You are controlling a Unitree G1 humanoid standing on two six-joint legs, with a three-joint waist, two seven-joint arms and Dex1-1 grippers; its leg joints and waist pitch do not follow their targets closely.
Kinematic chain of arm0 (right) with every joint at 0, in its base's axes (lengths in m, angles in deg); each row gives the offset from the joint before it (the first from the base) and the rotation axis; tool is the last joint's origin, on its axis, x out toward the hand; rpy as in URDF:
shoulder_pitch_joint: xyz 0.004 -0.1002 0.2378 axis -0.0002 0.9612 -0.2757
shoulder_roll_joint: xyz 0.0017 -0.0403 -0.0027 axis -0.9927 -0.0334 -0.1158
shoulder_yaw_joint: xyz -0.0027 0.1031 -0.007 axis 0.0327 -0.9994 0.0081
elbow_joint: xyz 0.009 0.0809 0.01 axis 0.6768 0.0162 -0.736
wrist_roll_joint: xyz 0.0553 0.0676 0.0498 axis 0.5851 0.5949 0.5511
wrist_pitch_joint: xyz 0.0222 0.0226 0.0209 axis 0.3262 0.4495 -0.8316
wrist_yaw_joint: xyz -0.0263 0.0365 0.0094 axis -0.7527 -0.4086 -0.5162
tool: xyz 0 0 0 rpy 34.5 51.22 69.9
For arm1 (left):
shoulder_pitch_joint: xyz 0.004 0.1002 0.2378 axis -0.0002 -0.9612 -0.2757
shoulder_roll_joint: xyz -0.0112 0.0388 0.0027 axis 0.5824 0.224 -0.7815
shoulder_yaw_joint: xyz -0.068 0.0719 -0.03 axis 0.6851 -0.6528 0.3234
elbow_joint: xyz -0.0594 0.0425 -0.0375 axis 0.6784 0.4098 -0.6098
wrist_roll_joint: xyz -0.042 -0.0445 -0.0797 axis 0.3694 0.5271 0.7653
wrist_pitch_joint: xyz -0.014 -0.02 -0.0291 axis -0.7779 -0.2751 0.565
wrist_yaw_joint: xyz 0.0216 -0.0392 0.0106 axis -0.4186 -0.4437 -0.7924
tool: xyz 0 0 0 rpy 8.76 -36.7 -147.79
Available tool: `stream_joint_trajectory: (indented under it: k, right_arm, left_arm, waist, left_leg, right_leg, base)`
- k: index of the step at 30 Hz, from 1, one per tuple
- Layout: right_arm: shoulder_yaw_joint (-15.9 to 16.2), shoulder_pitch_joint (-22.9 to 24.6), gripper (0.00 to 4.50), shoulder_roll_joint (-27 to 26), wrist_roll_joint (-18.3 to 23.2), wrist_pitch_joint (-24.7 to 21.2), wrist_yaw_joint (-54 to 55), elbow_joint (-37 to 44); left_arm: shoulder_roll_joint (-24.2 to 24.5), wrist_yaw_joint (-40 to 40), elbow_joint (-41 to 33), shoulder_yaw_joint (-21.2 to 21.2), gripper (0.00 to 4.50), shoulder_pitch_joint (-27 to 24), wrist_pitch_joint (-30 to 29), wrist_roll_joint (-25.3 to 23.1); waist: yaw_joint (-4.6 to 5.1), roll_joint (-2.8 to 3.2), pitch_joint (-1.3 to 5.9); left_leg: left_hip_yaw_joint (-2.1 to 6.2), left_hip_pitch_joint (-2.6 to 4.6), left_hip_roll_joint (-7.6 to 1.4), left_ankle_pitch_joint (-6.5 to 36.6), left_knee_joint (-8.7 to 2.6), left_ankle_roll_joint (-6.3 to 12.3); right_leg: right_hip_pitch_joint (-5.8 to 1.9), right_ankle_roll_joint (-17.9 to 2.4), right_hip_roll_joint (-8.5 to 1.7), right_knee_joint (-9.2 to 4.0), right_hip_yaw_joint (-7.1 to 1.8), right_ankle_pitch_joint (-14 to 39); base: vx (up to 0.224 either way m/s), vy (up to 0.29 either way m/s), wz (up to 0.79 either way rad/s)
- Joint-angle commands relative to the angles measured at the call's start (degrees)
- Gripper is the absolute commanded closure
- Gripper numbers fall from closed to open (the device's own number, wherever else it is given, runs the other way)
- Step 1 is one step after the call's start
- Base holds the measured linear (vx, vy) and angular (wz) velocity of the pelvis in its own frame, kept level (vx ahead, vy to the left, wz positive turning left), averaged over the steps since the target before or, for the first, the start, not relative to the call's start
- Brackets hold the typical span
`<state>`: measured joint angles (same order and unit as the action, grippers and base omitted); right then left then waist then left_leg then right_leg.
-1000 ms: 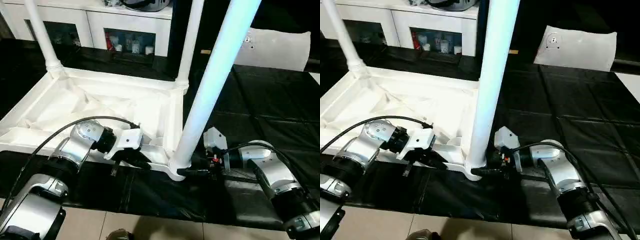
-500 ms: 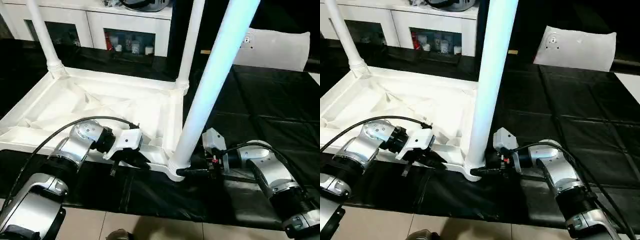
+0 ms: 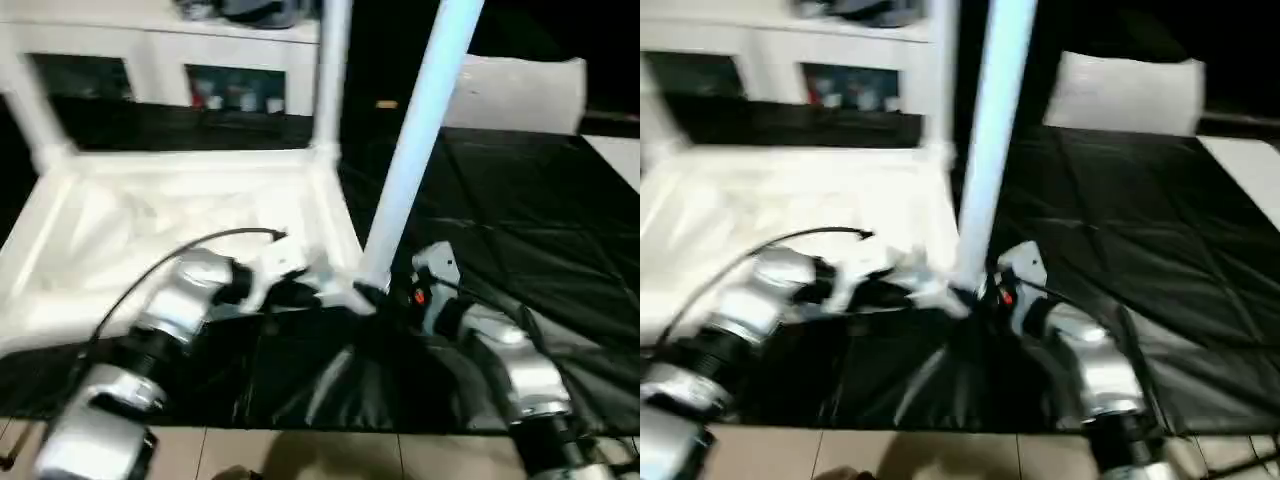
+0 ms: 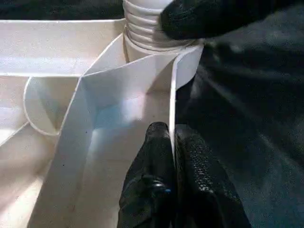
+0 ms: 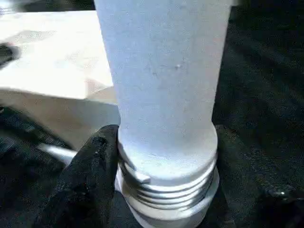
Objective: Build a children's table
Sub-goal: Rotate leg to tighten
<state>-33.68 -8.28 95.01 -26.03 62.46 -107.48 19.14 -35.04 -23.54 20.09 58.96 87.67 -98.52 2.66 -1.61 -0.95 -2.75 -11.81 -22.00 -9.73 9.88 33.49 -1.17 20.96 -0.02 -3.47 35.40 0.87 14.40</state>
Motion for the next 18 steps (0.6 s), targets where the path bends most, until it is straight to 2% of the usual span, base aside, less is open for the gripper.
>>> stream_joint_trajectory:
  k: [1,4,6,7,8,9,10,13,16,17,18]
  right_arm:
    - [8.4,-0.5,1.81,-5.5,-2.5,-1.1,0.8,0.5]
    - [7.9,-0.6,1.81,-5.7,-1.3,-0.8,0.7,0.9]
    - [6.8,-0.3,1.25,-6.0,-0.1,-1.5,0.8,1.5]
    - [5.8,0.3,1.11,-5.2,0.7,-1.3,0.1,2.3]
    - [5.5,0.5,1.11,-4.7,0.6,-0.9,-0.3,2.5]
    - [5.5,0.6,1.09,-4.5,0.6,-0.8,-0.4,2.6]
    - [4.6,1.3,0.88,-3.2,0.5,-0.3,-0.9,3.3]
    - [3.2,1.9,0.62,-0.5,1.0,1.4,-3.1,4.1]
    - [2.6,2.1,0.58,2.3,2.0,3.1,-6.6,4.8]
    - [2.6,2.1,0.23,5.1,2.5,4.4,-10.7,5.4]
    - [2.6,2.1,0.23,5.3,2.5,4.4,-10.8,5.4]
  left_arm:
    - [-8.1,-7.4,-1.9,-2.3,4.50,-0.5,-1.0,1.2]
    - [-7.8,-7.3,-1.9,-3.6,4.50,-0.8,-0.7,-0.1]
    - [-7.3,-7.3,-2.5,-4.1,4.50,-1.2,-1.2,-1.0]
    - [-5.9,-6.4,-2.6,-4.6,4.50,-1.4,-0.5,-1.8]
    - [-5.2,-5.8,-2.7,-4.8,4.50,-1.5,0.0,-2.0]
    - [-5.0,-5.6,-2.7,-4.8,4.50,-1.5,0.1,-2.0]
    - [-3.4,-4.1,-4.0,-4.6,4.50,-2.2,0.5,-2.1]
    - [-0.8,-1.0,-4.3,-4.1,4.50,-2.9,3.2,-1.5]
    - [1.5,2.8,-4.3,-4.1,4.50,-3.4,6.8,-0.4]
    - [3.3,5.4,-4.4,-4.0,4.50,-3.9,8.2,0.2]
    - [3.4,5.4,-4.4,-4.0,4.50,-3.9,8.3,0.2]
  waist:
    - [0.12,-0.18,2.08]
    - [-0.12,-0.24,2.39]
    - [-0.17,-0.15,2.41]
    - [-0.30,-0.34,2.81]
    - [-0.38,-0.14,2.75]
    - [-0.39,-0.16,2.73]
    - [-0.41,-0.34,2.85]
    - [-0.41,-0.24,2.86]
    - [-0.46,-0.35,2.99]
    - [-0.51,-0.47,3.11]
    - [-0.51,-0.47,3.11]
  left_leg:
    - [2.61,1.75,-4.11,18.8,-5.02,-2.42]
    - [2.37,1.58,-3.90,15.4,-4.74,-0.29]
    - [2.33,1.35,-3.93,13.8,-4.77,0.76]
    - [2.28,1.32,-3.95,12.1,-4.57,1.33]
    - [2.21,1.25,-3.98,10.8,-4.53,1.93]
    - [2.19,1.22,-3.95,10.8,-4.50,2.10]
    - [2.20,1.23,-3.97,10.9,-4.47,2.08]
    - [2.21,1.28,-4.14,11.2,-4.54,1.77]
    - [2.09,1.07,-3.97,9.5,-4.27,2.74]
    - [2.08,0.98,-3.89,8.8,-4.06,3.30]
    - [2.08,0.98,-3.89,8.8,-4.06,3.30]
  right_leg:
    - [0.22,-10.2,-5.16,-5.62,-2.54,15.8]
    - [-0.26,-10.0,-5.06,-5.52,-2.52,11.2]
    - [-0.47,-10.1,-4.92,-5.39,-2.45,8.9]
    - [-0.77,-10.3,-4.98,-5.11,-2.36,6.9]
    - [-0.70,-10.6,-4.94,-5.04,-2.35,5.0]
    - [-0.70,-10.7,-4.93,-5.07,-2.32,4.9]
    - [-0.80,-10.8,-4.97,-5.03,-2.25,5.4]
    - [-0.78,-10.9,-4.89,-4.94,-2.23,5.2]
    - [-1.02,-11.2,-4.86,-4.61,-2.20,1.9]
    - [-1.25,-11.5,-4.94,-4.47,-2.15,0.9]
    - [-1.25,-11.5,-4.94,-4.47,-2.15,0.9]
  base:
    - [0.000,0.000,0.00]
    - [0.000,0.000,0.00]
    - [0.000,0.000,0.00]
    - [0.000,0.000,0.00]
    - [0.000,0.000,0.00]
    - [0.000,0.000,0.00]
    - [0.000,0.000,0.00]
    - [0.000,0.000,0.00]
    - [0.000,0.000,0.00]
    - [0.000,0.000,0.00]
    - [0.000,0.000,0.00]
